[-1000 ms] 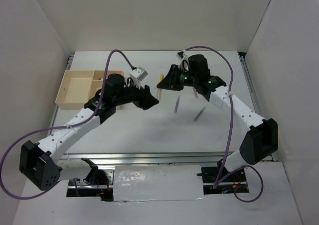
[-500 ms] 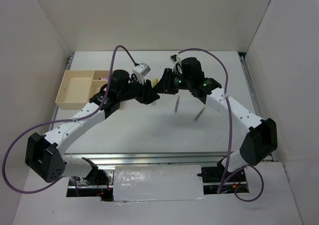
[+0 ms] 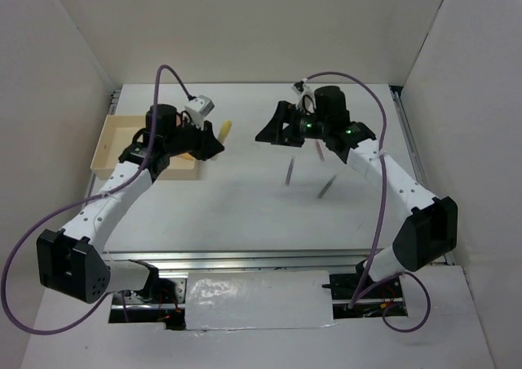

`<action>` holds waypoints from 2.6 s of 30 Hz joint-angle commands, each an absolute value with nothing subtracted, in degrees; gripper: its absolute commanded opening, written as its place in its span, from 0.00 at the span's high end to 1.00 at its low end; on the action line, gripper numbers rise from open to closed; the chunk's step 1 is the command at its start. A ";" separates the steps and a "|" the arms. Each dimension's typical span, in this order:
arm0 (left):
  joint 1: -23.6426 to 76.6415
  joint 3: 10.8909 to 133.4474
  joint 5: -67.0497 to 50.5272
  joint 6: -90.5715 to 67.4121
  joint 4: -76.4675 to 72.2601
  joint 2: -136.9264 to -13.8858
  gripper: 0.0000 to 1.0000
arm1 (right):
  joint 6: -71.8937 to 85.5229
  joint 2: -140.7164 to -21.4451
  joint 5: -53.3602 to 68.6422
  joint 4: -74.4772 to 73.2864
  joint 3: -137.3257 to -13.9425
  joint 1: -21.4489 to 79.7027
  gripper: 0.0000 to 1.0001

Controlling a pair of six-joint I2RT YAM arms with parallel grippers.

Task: Sort the stationery into containers
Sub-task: Pass the stationery from the right arm to the left, then place the stationery into the container, then grab a piece of stationery with the right arm

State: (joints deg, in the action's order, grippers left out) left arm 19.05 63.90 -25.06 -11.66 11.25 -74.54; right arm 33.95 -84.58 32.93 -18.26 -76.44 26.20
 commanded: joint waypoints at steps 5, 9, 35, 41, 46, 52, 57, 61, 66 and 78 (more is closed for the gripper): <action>5.11 88.21 -37.26 60.85 57.11 -82.77 1.00 | 21.30 -78.66 42.98 -22.04 -78.31 13.81 0.20; 0.35 99.13 -28.77 82.52 73.04 -95.87 0.98 | 18.20 -79.45 42.63 -24.96 -75.60 11.08 0.20; -3.25 102.66 -20.74 98.35 69.35 -118.04 0.74 | 11.26 -85.69 29.36 -30.93 -72.86 5.27 0.23; -2.99 100.37 -20.66 97.30 68.12 -119.44 0.70 | 10.98 -90.87 26.10 -33.14 -75.15 5.98 0.25; -2.90 100.11 -20.30 96.24 67.33 -120.94 0.59 | 11.16 -93.86 24.70 -33.31 -76.64 7.64 0.26; -2.64 100.72 -21.36 93.87 64.69 -119.80 0.47 | 11.25 -97.64 19.78 -33.05 -77.87 11.50 0.28; -3.16 105.63 -25.55 87.13 60.84 -115.77 0.44 | 10.90 -101.16 13.64 -33.22 -79.97 15.55 0.34; -2.90 103.90 -30.05 73.07 45.92 -107.16 0.29 | 12.65 -106.07 7.14 -33.13 -82.17 18.28 0.39; -1.32 84.44 -29.71 53.40 19.47 -88.80 0.18 | 14.94 -109.68 -1.74 -32.78 -84.20 21.79 0.40; 2.02 74.97 -26.10 35.42 17.83 -74.71 0.11 | 16.17 -121.98 -6.33 -37.53 -92.90 25.05 0.53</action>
